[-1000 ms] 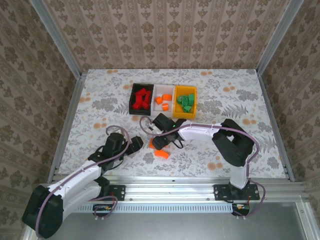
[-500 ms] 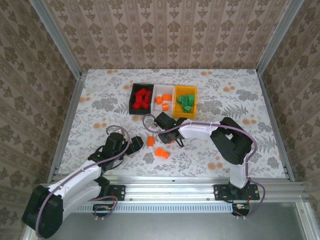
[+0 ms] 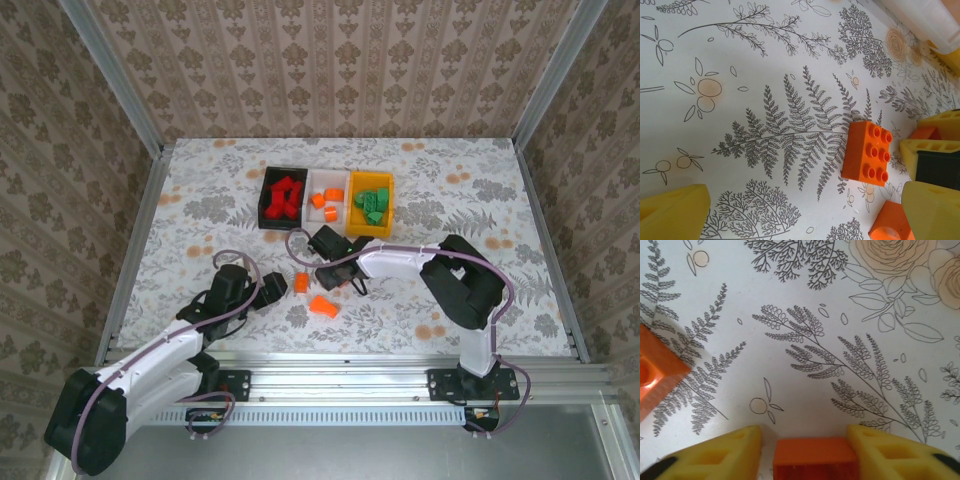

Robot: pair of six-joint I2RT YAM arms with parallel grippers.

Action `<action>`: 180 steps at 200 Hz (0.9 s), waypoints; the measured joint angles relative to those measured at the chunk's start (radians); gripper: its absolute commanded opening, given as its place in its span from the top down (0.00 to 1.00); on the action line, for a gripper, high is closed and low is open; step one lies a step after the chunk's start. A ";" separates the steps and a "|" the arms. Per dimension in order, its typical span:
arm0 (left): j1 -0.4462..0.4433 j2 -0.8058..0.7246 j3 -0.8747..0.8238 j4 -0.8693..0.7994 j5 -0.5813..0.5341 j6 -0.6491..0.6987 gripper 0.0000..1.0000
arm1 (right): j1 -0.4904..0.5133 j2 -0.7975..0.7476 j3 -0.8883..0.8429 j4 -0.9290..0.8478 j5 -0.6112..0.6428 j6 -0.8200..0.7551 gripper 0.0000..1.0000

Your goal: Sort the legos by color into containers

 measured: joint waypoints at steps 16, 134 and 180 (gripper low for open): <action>0.000 0.000 0.000 0.006 0.000 0.000 0.00 | 0.007 -0.004 -0.007 0.011 0.006 0.007 0.66; 0.004 0.040 0.018 0.017 0.005 0.016 0.00 | -0.049 -0.090 0.232 -0.058 0.094 -0.020 0.68; 0.015 0.115 0.063 0.044 0.026 0.027 0.00 | -0.134 0.101 0.512 -0.050 0.144 -0.073 0.68</action>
